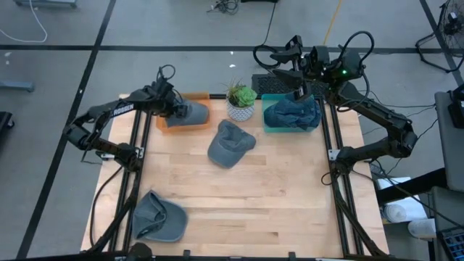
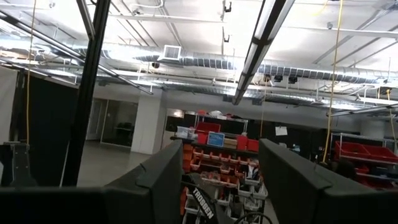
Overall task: Pick & Place hat
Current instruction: Put the middle right gray cap into the orange bin, then put the top gray cap into the orange bin
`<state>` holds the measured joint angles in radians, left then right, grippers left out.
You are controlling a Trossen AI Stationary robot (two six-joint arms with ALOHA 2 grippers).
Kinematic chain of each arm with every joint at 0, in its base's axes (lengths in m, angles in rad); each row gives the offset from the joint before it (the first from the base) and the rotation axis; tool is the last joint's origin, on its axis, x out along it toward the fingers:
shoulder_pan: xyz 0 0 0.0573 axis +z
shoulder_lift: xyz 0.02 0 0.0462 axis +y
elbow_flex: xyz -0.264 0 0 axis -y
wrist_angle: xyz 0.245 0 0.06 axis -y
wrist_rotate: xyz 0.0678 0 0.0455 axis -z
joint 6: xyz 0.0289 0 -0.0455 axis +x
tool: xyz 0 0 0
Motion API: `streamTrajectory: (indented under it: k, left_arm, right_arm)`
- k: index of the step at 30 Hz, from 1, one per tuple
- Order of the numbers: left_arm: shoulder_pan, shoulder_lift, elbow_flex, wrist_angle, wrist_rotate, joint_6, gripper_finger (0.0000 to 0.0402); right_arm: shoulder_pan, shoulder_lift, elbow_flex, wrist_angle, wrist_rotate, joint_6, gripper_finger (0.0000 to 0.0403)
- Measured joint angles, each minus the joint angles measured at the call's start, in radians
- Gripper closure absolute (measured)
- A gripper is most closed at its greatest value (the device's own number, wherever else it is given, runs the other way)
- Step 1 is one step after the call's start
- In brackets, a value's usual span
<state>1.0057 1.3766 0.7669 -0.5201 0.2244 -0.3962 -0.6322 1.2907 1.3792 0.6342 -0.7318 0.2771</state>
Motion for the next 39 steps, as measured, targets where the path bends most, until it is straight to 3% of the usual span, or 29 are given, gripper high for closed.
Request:
streamTrajectory:
  k: [6,15,21,27,34,39]
  left_arm:
    - [0.001,-0.003,0.048,0.004,0.087,-0.006,0.0151]
    - [0.002,-0.042,0.161,0.030,0.105,0.080,0.0151]
    - [-0.002,-0.050,0.231,0.111,0.349,0.019,0.0151]
    - [-0.002,-0.050,0.245,0.314,0.604,-0.097,0.0151]
    - [-0.024,-0.050,0.245,0.505,0.756,-0.214,0.0151]
    - [-0.051,-0.050,0.245,0.604,0.869,-0.383,0.0151]
  right_arm:
    - [0.000,0.000,0.000,0.000,0.001,-0.001,0.0204]
    - [0.000,0.000,0.000,0.000,0.000,-0.001,0.0204]
    - [0.000,0.000,0.000,0.000,-0.001,-0.001,0.0204]
    - [0.000,0.000,0.000,0.001,-0.001,0.020,0.0204]
    - [0.000,0.000,0.000,0.001,-0.001,0.029,0.0204]
    - [0.000,0.000,0.000,0.001,-0.002,0.029,0.0204]
